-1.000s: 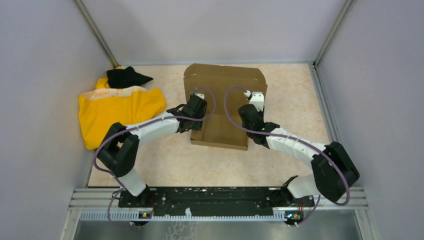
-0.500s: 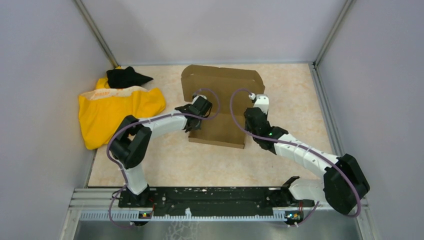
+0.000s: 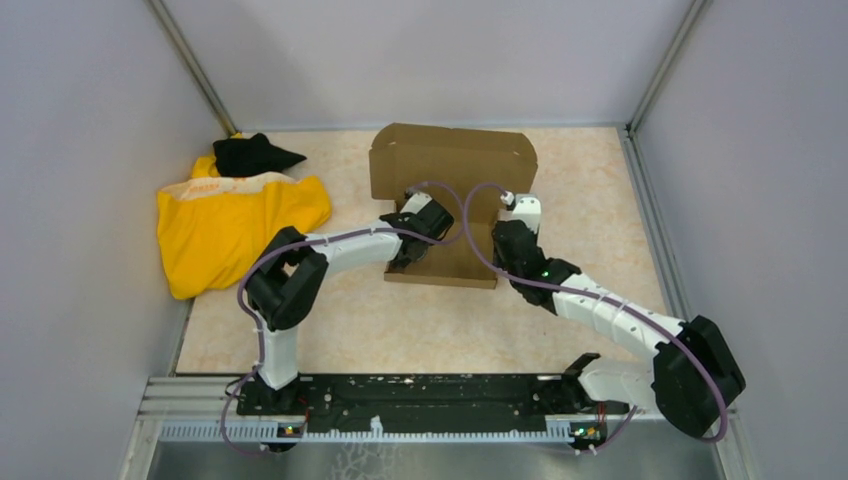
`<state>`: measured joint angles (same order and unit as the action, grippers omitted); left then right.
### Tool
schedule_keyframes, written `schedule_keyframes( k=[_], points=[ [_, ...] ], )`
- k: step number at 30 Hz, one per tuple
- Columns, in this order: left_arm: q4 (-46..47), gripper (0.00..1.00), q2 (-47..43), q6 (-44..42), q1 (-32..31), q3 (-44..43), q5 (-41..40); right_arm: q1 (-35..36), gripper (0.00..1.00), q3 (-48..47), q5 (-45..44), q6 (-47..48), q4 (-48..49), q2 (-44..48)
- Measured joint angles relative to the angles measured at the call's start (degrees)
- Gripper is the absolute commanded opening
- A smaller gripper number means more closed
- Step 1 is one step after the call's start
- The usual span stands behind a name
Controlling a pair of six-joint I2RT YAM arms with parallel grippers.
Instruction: Fold the paper box
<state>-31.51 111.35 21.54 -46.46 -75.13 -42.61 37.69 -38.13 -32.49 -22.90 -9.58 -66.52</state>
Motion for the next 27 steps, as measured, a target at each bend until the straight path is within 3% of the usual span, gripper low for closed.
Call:
schedule_keyframes(
  k=[5,11,27],
  points=[
    [-1.0,0.18,0.3,1.2,-0.8,-0.2,-2.0,0.0,0.42,0.6,0.3,0.3,0.0,1.0],
    [-1.1,0.43,0.3,0.9,-0.8,0.0,-3.1,0.0,0.42,0.8,0.7,0.3,-0.3,1.6],
    [2.1,0.59,-2.8,-2.1,-0.3,3.8,0.8,0.0,0.43,0.9,2.2,0.2,-2.4,3.3]
  ],
)
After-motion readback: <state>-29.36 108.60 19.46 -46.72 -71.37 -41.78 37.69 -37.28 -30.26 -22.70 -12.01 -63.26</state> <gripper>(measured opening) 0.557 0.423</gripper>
